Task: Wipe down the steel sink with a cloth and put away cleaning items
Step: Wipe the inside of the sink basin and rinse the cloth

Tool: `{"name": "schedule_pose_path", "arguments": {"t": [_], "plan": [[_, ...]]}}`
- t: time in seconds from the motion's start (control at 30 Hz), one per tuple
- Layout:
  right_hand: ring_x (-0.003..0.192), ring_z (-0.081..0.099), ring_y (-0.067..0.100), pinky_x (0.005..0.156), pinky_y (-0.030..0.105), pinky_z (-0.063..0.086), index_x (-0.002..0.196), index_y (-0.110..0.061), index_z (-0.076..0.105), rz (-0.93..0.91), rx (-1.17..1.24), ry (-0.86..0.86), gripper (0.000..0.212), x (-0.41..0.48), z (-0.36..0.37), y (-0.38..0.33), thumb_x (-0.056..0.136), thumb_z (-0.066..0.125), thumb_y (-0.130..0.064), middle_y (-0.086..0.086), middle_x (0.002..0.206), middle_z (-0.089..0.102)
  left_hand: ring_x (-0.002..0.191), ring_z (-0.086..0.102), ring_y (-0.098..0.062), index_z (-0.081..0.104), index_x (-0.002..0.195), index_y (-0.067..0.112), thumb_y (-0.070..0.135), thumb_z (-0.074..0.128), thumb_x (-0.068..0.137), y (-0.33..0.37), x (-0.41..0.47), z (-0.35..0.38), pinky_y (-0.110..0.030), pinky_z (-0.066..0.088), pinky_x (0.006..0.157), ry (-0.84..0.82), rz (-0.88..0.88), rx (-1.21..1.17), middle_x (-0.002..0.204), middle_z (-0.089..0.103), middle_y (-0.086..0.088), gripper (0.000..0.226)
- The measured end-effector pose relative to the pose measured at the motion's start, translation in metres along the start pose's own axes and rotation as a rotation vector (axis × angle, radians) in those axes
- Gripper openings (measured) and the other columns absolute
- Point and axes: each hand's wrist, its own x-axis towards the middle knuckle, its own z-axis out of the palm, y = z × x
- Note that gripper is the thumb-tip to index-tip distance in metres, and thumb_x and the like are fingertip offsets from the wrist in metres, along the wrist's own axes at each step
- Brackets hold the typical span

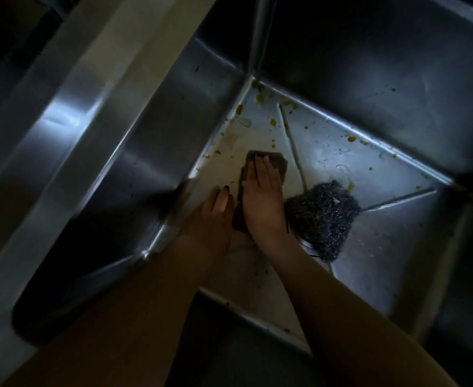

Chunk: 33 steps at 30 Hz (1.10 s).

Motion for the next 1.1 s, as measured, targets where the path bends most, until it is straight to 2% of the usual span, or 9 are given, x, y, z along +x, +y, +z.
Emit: {"name": "schedule_pose_path", "arguments": {"t": [0.17,0.33,0.4,0.53,0.73,0.93,1.1], "plan": [[0.142,0.022,0.03,0.114,0.029,-0.001,0.139,0.002,0.036,-0.055,0.194,0.081,0.045,0.014,-0.006,-0.006,0.097,0.04,-0.013,0.02,0.148,0.033,0.143,-0.009,-0.026,-0.01,0.144,0.004,0.024,0.041,0.095,-0.003,0.002,0.003,-0.036,0.009,0.115,-0.07,0.007,0.065,0.155,-0.013,-0.012,0.074],[0.131,0.04,0.039,0.112,0.039,0.02,0.128,0.006,0.05,-0.124,0.15,0.159,0.041,0.017,-0.007,-0.003,0.09,0.049,-0.01,0.025,0.136,0.048,0.143,-0.009,-0.028,-0.01,0.144,0.002,0.02,0.037,0.096,-0.01,0.004,0.006,-0.037,0.006,0.116,-0.08,0.052,0.098,0.155,-0.014,-0.014,0.07],[0.134,0.037,0.036,0.113,0.038,0.018,0.133,0.004,0.046,-0.121,0.107,0.156,0.044,0.021,-0.005,-0.003,0.092,0.048,-0.011,0.023,0.14,0.045,0.143,-0.008,-0.028,-0.01,0.144,0.001,0.018,0.035,0.097,-0.011,0.003,0.009,-0.037,0.005,0.115,-0.062,0.054,0.113,0.155,-0.013,-0.015,0.067],[0.145,0.013,0.025,0.118,0.034,0.003,0.145,-0.006,0.027,-0.069,0.026,0.094,0.048,0.042,-0.004,0.001,0.099,0.034,-0.016,0.013,0.154,0.023,0.143,-0.01,-0.028,-0.012,0.144,0.002,0.019,0.036,0.097,-0.011,0.003,0.011,-0.036,0.007,0.115,-0.049,0.049,0.151,0.155,-0.015,-0.013,0.07],[0.146,0.005,0.024,0.117,0.034,-0.003,0.148,-0.007,0.016,-0.05,0.03,0.057,0.05,0.075,-0.022,0.01,0.102,0.029,-0.022,0.01,0.157,0.015,0.142,-0.014,-0.028,-0.013,0.144,0.003,0.018,0.034,0.098,-0.012,0.004,0.014,-0.034,0.002,0.117,-0.052,0.046,0.182,0.154,-0.019,-0.012,0.067],[0.146,-0.002,0.024,0.116,0.034,-0.005,0.149,-0.008,0.007,-0.12,0.089,-0.064,0.061,0.059,-0.026,0.022,0.099,0.035,-0.028,0.011,0.158,0.005,0.143,-0.01,-0.028,-0.011,0.144,0.002,0.015,0.03,0.097,-0.01,0.003,0.014,-0.033,0.002,0.115,-0.022,0.048,0.165,0.155,-0.016,-0.012,0.064],[0.145,-0.008,0.024,0.116,0.036,-0.004,0.149,-0.007,0.0,-0.195,0.058,-0.273,0.08,0.033,-0.03,0.04,0.093,0.047,-0.038,0.012,0.158,-0.003,0.143,-0.011,-0.029,-0.012,0.144,0.002,0.011,0.022,0.098,-0.011,0.001,0.012,-0.035,0.002,0.117,-0.03,0.066,0.178,0.154,-0.016,-0.013,0.058]]}}
